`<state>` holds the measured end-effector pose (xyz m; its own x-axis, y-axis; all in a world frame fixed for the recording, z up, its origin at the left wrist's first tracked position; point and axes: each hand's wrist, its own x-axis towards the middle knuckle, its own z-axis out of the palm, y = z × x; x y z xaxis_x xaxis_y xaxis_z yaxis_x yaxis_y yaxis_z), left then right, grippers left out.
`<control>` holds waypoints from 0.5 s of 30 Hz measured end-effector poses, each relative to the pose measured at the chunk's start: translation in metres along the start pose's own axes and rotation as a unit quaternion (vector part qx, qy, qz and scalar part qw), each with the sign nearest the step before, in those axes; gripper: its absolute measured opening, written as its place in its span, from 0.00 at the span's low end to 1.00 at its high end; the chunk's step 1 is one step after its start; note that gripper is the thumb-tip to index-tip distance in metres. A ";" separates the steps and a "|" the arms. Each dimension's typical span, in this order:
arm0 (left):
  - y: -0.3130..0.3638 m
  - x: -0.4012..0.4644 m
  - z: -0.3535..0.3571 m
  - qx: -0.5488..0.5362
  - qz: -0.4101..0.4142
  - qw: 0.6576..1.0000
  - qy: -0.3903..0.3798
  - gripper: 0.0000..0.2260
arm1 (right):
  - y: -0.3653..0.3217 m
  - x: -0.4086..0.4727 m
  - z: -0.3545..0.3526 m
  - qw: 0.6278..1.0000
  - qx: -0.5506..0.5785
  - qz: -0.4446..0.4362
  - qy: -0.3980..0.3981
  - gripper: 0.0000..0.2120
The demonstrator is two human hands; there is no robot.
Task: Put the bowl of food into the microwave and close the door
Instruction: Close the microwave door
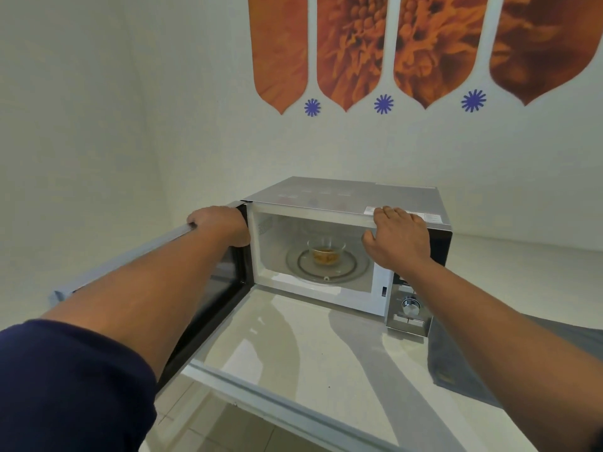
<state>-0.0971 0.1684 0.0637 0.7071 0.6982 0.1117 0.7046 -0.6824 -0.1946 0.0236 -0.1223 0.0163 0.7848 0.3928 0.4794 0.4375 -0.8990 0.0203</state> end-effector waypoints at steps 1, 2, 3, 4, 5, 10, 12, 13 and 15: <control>-0.001 -0.001 -0.004 0.000 0.012 1.000 -0.005 0.19 | 0.000 0.001 0.000 1.000 -0.002 -0.001 -0.001 0.29; -0.002 -0.001 -0.007 -0.007 0.029 1.000 -0.009 0.18 | 0.001 0.001 0.001 1.000 -0.003 -0.003 -0.002 0.29; -0.003 -0.001 -0.011 -0.017 0.048 0.999 -0.010 0.17 | 0.001 0.002 0.001 1.000 -0.003 -0.005 -0.002 0.29; -0.003 -0.002 -0.015 -0.024 0.065 0.998 -0.013 0.16 | 0.002 0.001 0.001 1.000 -0.004 -0.006 -0.001 0.29; -0.003 -0.002 -0.019 -0.020 0.078 0.997 -0.015 0.16 | 0.001 0.002 0.002 1.000 -0.001 -0.006 0.001 0.29; 0.014 0.000 -0.031 -0.026 0.087 0.995 -0.044 0.19 | -0.001 0.003 0.003 1.000 0.012 0.006 0.011 0.28; 0.020 -0.002 -0.035 -0.035 0.093 0.994 -0.046 0.19 | -0.002 0.003 0.004 1.000 0.019 0.009 0.017 0.28; 0.024 -0.003 -0.036 -0.037 0.098 0.994 -0.045 0.19 | -0.002 0.003 0.004 1.000 0.023 0.010 0.019 0.28; 0.029 -0.006 -0.038 -0.018 0.117 0.992 -0.038 0.19 | -0.001 0.003 0.005 0.999 0.027 0.011 0.021 0.28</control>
<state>-0.0787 0.1358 0.0938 0.8457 0.5337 -0.0057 0.5249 -0.8336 -0.1720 0.0279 -0.1192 0.0134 0.7755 0.3633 0.5164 0.4447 -0.8949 -0.0383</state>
